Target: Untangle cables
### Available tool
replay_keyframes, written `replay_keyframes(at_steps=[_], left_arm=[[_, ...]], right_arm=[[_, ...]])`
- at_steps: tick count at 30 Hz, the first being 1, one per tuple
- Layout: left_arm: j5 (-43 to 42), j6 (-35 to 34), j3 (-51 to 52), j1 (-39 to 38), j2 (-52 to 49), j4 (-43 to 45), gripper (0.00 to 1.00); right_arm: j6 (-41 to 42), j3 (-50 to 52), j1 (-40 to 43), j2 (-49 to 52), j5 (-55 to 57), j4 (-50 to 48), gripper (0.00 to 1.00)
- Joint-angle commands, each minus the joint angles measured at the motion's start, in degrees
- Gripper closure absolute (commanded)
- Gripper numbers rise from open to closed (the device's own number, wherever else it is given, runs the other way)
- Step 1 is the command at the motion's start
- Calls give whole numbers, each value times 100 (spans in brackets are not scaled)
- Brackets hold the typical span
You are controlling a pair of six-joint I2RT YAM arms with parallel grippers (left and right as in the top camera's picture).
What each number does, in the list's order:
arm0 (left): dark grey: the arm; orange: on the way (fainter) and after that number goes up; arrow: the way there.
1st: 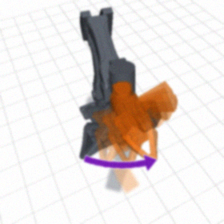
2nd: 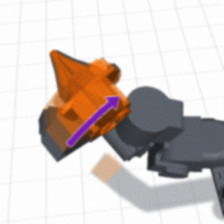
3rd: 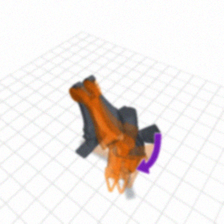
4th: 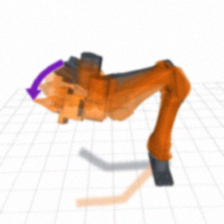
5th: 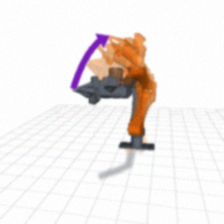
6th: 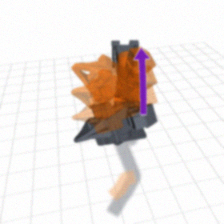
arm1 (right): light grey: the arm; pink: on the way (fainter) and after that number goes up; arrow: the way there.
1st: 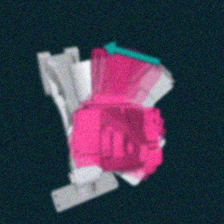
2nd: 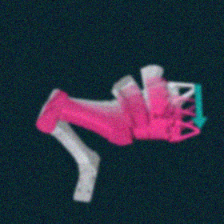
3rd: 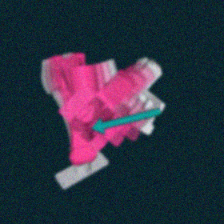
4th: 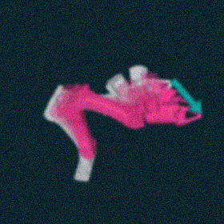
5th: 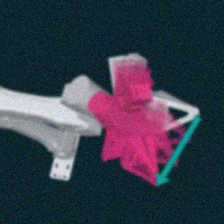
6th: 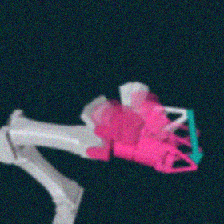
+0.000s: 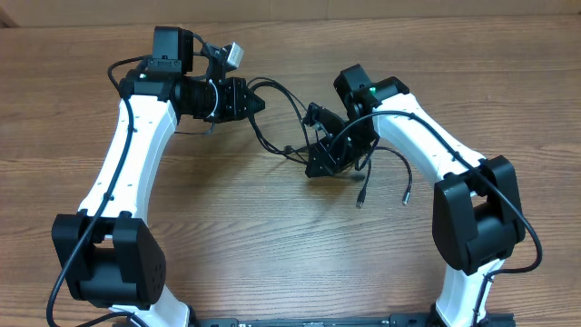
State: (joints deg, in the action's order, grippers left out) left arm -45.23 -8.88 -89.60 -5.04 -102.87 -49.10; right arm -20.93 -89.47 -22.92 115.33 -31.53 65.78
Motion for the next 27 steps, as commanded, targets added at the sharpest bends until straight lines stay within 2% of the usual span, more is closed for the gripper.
replay_keyframes(at_steps=[1, 2, 3, 5, 7, 9, 11, 13, 14, 16, 19, 22, 24, 27], left_arm=[[520, -35, -50, 20, 125, 9, 96], [852, -35, -50, 22, 125, 28, 96], [1064, -37, -50, 31, 125, 74, 96], [1429, -116, -50, 208, 125, 420, 96], [1799, -520, -50, 557, 114, 909, 96], [2028, -581, -50, 741, 68, 1469, 96], [2236, -216, -50, 758, -4, 1926, 96], [2542, -170, -50, 752, -133, 2203, 96], [2651, -155, -50, 754, -173, 2249, 96], [3062, -157, -50, 752, -376, 2277, 96], [3047, -166, -50, 748, -778, 2258, 96], [2992, -192, -50, 684, -1051, 2194, 96], [2887, -208, -50, 562, -1086, 2199, 96], [2793, -232, -50, 326, -1086, 2192, 96]], right_arm=[[-42, -79, 22, -44, -225, 612, 80], [-118, -118, 20, -120, -256, 940, 85], [-339, -136, 20, -184, -442, 1178, 86], [-1377, -136, 13, -404, -1200, 1974, 89], [-2660, -136, 15, -638, -1746, 2822, 93], [-2782, -136, 61, -879, -1759, 2861, 95], [-2776, -140, 269, -1080, -1749, 2691, 96], [-2522, -157, 669, -1169, -1810, 2444, 96], [-2166, -157, 863, -1172, -1808, 2232, 96], [-505, -157, 1449, -1169, -1703, 1384, 96], [1950, -155, 2024, -1172, -1008, 463, 96], [2776, -155, 2229, -1169, -551, 232, 96], [3475, -155, 2223, -1169, 363, 98, 96], [4111, -155, 2225, -1169, 962, -109, 94]])
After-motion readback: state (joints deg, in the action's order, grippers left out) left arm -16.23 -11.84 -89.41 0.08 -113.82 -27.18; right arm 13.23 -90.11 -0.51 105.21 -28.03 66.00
